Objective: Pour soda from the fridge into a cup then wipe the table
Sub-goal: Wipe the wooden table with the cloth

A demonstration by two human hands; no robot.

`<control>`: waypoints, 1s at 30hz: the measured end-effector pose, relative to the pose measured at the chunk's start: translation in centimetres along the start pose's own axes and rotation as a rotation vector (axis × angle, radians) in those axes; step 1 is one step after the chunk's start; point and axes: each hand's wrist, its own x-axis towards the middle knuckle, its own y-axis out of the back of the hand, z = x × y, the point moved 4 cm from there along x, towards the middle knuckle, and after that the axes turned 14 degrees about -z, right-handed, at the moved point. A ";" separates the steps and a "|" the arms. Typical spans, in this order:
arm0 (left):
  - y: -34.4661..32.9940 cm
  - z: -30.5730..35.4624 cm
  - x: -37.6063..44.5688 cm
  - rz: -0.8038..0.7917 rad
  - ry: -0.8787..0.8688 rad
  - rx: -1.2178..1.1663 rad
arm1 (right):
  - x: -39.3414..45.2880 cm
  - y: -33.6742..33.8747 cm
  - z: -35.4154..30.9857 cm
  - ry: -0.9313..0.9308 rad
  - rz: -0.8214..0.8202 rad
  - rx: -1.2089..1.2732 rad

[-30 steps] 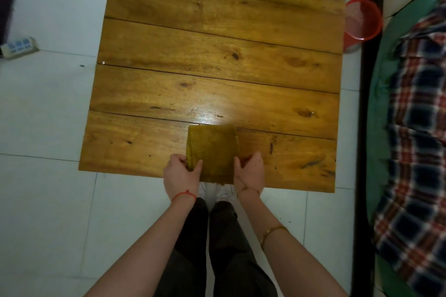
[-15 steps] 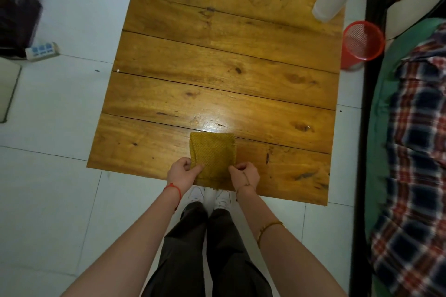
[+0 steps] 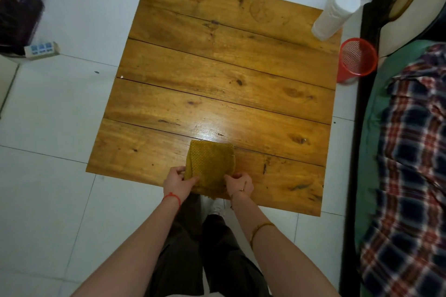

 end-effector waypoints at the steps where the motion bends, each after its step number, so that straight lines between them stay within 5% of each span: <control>1: 0.0 0.0 0.3 -0.057 0.015 -0.074 | -0.2 0.0 -0.1 0.002 0.002 -0.003; 8: -0.5 3.7 -0.4 -0.402 -0.075 -0.325 | -1.9 -0.9 -1.4 -0.148 -0.088 0.020; 11: -0.1 5.0 -0.5 -0.477 -0.054 -0.376 | -2.7 -2.5 -2.6 -0.274 -0.403 0.468; 13: 0.5 5.9 -0.3 -0.503 -0.035 -0.381 | -2.6 -2.9 -3.9 -0.272 -0.467 0.632; 25: 11.8 17.6 6.2 -0.457 -0.118 -0.236 | 5.8 -6.6 -18.2 -0.009 -0.299 0.606; 30: 17.5 25.7 11.3 -0.391 -0.240 -0.075 | 3.6 -8.0 -30.9 0.169 -0.324 0.646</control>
